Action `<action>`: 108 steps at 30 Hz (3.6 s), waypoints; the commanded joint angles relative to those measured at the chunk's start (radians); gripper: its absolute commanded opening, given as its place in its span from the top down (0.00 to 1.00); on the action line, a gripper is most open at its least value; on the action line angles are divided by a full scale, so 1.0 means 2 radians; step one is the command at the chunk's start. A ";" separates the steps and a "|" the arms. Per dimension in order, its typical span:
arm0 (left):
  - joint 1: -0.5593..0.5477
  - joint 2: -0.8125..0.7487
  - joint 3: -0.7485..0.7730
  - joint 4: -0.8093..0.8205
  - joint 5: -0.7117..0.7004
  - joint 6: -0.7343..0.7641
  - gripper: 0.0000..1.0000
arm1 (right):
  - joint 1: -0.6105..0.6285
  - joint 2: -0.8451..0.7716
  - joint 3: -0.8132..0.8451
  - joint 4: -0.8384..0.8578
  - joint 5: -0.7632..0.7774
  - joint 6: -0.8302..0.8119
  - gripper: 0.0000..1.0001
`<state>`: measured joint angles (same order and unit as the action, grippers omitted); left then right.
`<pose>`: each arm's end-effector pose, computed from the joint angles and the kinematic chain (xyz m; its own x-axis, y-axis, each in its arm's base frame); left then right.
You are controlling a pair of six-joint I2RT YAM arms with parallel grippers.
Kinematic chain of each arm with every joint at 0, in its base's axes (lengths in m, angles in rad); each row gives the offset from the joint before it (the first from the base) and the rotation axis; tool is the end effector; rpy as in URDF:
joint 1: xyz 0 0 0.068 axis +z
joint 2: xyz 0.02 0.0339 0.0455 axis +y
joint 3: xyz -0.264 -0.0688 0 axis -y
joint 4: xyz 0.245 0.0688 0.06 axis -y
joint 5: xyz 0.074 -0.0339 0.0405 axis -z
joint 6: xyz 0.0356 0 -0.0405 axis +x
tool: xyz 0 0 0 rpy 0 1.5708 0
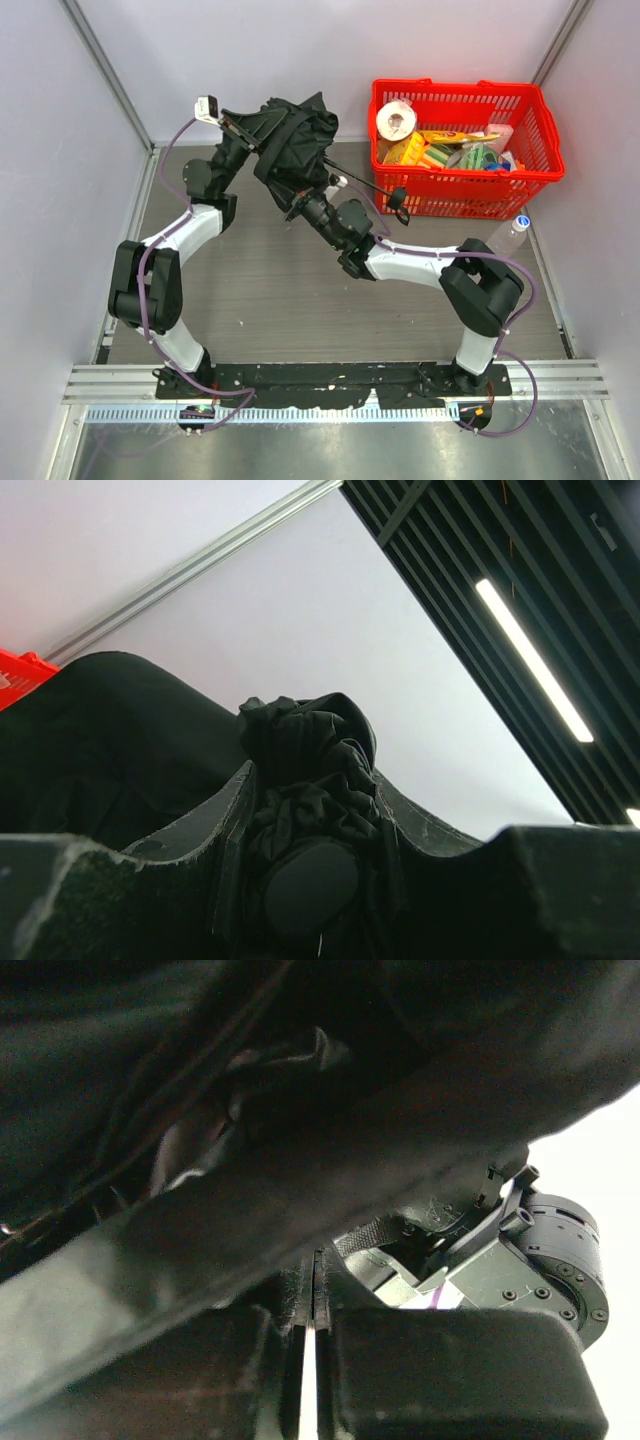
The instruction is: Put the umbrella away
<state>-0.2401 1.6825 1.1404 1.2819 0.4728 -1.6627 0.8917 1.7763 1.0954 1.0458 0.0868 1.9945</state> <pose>0.3539 -0.1033 0.3721 -0.5962 -0.7667 -0.2379 0.6026 -0.2317 -0.7637 0.2563 0.3126 0.3034 -0.7524 0.5137 0.4123 0.0935 -0.5363 0.8388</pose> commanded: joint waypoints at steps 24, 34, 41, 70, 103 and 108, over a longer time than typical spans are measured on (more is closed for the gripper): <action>-0.004 -0.094 -0.105 0.133 -0.106 -0.211 1.00 | -0.114 0.080 -0.066 0.109 -0.113 0.094 0.99; -0.002 -0.133 -0.191 0.132 -0.059 -0.275 1.00 | -0.156 0.094 -0.085 0.155 -0.092 0.043 0.99; -0.001 -0.166 -0.252 0.121 -0.022 -0.289 1.00 | -0.191 0.048 -0.061 0.100 -0.123 -0.102 0.99; 0.006 -0.465 -0.346 -0.628 0.038 0.109 1.00 | -0.231 -0.137 -0.066 -0.077 -0.129 -0.417 1.00; 0.004 -0.254 -0.196 -0.955 -0.164 0.187 1.00 | 0.023 -0.153 0.099 -0.312 -0.203 -0.794 1.00; 0.004 -0.231 -0.200 -0.938 -0.151 0.184 1.00 | 0.063 -0.150 0.115 -0.355 -0.184 -0.830 1.00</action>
<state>-0.2356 1.1511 0.7715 -0.4683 0.3229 -1.3468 0.9310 1.5669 1.1740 0.1085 -0.2142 0.3920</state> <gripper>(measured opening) 0.407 0.026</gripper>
